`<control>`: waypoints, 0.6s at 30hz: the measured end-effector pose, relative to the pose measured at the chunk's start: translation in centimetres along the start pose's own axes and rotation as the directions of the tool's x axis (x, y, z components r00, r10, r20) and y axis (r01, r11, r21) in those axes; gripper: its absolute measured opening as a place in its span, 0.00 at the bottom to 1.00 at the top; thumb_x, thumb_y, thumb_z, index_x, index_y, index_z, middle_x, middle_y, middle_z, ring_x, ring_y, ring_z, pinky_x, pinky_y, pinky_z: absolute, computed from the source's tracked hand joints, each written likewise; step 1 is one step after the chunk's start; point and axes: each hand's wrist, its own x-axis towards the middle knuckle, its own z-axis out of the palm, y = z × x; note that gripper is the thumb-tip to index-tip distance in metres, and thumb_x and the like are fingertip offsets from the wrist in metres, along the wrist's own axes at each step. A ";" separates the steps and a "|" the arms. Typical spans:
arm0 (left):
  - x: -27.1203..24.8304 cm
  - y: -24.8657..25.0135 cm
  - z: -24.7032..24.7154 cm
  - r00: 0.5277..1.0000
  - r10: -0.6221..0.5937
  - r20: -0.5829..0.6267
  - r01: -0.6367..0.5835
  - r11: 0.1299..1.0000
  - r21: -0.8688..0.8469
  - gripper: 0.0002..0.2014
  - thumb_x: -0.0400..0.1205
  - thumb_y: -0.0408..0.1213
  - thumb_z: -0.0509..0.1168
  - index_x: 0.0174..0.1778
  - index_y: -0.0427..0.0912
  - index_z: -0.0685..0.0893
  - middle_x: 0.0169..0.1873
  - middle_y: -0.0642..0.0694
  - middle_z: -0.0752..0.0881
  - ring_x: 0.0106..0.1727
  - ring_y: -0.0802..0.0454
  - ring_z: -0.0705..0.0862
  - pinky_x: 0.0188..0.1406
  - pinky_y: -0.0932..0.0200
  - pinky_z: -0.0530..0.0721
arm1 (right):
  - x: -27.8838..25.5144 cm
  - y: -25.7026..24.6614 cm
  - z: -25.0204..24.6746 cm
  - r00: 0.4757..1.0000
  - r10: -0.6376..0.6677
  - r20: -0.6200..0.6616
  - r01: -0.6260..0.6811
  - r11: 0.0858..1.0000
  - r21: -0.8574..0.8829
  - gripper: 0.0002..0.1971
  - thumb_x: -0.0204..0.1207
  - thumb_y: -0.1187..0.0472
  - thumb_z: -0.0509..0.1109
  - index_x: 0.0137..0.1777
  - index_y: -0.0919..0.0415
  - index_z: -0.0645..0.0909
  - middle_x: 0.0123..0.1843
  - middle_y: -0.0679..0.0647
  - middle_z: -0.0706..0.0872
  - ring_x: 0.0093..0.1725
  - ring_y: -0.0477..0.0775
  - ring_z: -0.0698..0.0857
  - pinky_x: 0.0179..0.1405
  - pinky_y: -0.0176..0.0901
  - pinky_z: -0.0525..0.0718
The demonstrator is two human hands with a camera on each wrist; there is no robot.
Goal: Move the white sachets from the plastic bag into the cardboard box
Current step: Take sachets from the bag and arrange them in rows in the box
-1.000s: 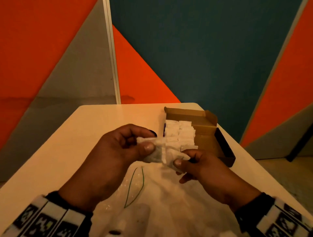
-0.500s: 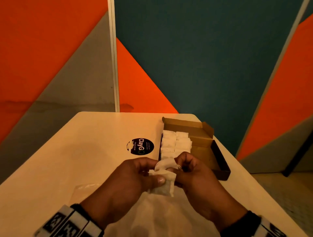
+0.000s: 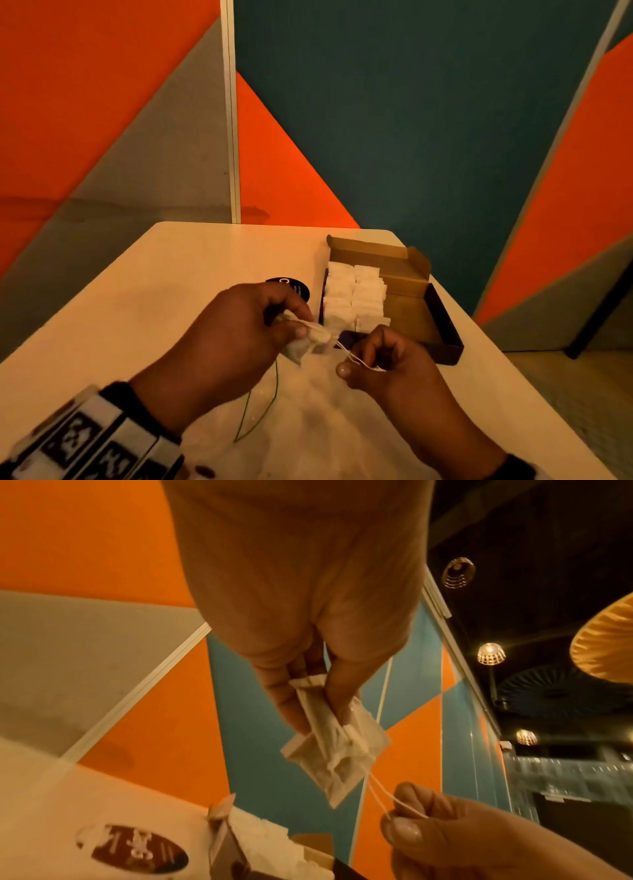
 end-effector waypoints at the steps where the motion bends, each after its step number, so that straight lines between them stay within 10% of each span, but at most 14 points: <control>1: 0.0 0.1 -0.5 1.000 0.010 0.012 -0.011 0.999 0.049 0.10 0.78 0.35 0.74 0.37 0.59 0.88 0.34 0.63 0.88 0.35 0.73 0.83 0.31 0.77 0.76 | 0.0 0.1 -0.1 1.000 0.017 -0.008 -0.017 1.000 -0.022 0.11 0.65 0.59 0.83 0.33 0.56 0.81 0.40 0.49 0.90 0.43 0.53 0.89 0.51 0.52 0.90; 8: 0.4 0.9 -3.3 0.986 0.137 0.094 -0.158 0.948 0.277 0.21 0.77 0.33 0.75 0.41 0.71 0.80 0.39 0.68 0.86 0.49 0.75 0.82 0.41 0.81 0.77 | 0.2 -0.5 -1.4 0.995 0.044 -0.085 -0.051 0.995 -0.087 0.07 0.71 0.59 0.79 0.41 0.49 0.83 0.41 0.46 0.89 0.44 0.50 0.89 0.46 0.47 0.90; 18: -0.4 1.9 -2.6 0.951 0.242 0.193 -0.303 0.860 0.410 0.20 0.80 0.34 0.71 0.61 0.66 0.81 0.50 0.65 0.85 0.50 0.65 0.82 0.47 0.74 0.80 | -1.5 -4.4 1.8 0.954 -0.255 0.158 0.290 0.916 -0.276 0.16 0.73 0.45 0.74 0.57 0.25 0.77 0.54 0.26 0.83 0.54 0.33 0.82 0.52 0.34 0.83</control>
